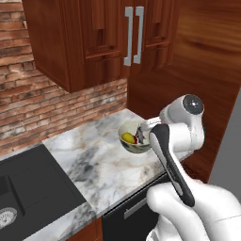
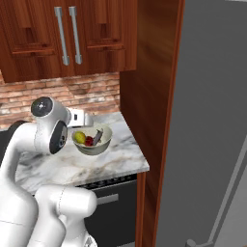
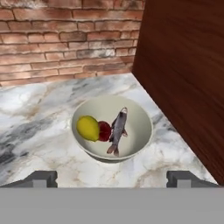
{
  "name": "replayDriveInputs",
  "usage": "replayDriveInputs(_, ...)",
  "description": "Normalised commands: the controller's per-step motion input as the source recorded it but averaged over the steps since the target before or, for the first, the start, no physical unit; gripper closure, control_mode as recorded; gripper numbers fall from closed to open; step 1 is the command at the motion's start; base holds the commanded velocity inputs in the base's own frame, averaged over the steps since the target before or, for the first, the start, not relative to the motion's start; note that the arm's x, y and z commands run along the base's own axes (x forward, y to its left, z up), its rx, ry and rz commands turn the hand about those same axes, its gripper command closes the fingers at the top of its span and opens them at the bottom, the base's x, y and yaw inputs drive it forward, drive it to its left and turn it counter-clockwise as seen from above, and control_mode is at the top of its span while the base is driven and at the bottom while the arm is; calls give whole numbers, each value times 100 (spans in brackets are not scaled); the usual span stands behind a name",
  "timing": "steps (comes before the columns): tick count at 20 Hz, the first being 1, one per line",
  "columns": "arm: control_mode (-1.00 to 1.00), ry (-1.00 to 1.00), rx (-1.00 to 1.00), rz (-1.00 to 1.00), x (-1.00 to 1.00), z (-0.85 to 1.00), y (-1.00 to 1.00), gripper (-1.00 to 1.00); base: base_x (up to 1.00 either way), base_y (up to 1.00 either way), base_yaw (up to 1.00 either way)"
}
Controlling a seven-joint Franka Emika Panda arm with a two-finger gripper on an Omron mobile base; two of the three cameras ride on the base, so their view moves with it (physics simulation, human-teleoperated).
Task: Take the lemon, peach, and fish from the freezer and place them in the bowl on the counter.
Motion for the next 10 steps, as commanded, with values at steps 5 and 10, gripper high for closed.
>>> replayDriveInputs(5, -100, -1, 0, -6, -74, 37, 0, -100, 0, 0, 0)
replayDriveInputs(10, -100, 0, 0, -2, -38, 13, 0, -100, 0, 0, 0)
